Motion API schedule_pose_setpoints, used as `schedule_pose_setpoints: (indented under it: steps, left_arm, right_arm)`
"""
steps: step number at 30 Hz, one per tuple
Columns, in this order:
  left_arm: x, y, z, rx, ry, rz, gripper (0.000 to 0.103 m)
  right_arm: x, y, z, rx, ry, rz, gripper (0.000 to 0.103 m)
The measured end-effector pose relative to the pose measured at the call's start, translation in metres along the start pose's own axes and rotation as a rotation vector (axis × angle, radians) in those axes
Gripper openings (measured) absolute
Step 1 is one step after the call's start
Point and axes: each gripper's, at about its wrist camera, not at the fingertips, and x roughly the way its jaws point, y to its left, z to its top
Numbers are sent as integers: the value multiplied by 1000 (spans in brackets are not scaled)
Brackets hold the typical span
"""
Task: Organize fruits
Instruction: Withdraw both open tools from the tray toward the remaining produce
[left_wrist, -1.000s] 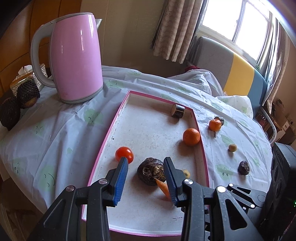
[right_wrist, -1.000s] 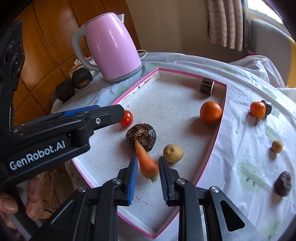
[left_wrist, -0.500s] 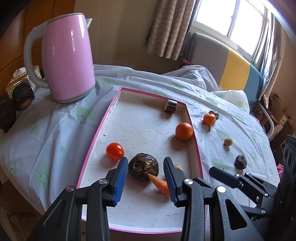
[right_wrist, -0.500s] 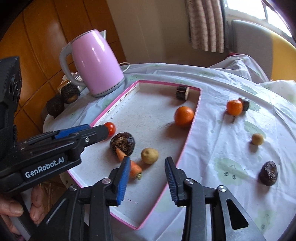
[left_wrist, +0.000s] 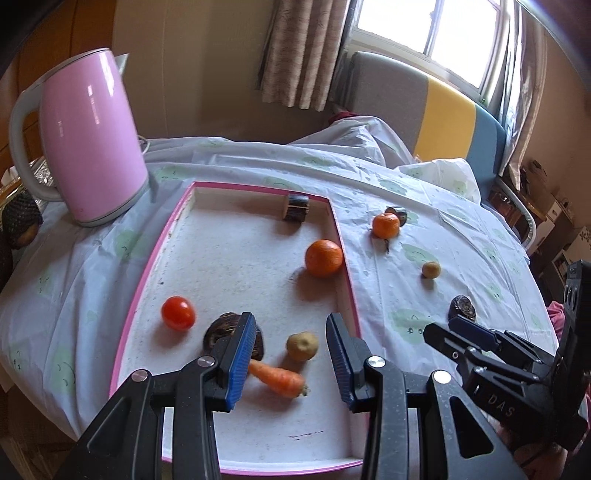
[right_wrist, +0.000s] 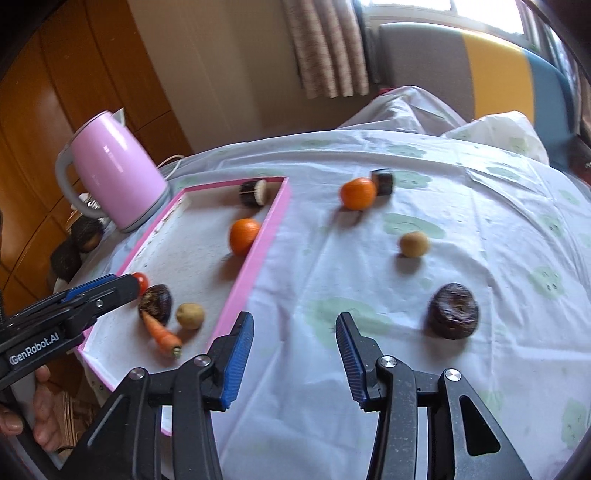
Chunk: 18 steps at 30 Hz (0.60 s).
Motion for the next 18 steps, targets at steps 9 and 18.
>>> schedule_pose_setpoints:
  steps: [9, 18]
  left_arm:
    - [10, -32, 9, 74, 13, -35, 40]
    - [23, -55, 13, 124, 40, -57, 40]
  right_arm:
    - [-16, -50, 0, 87, -31, -92, 48]
    - [-19, -98, -14, 180, -7, -159, 49]
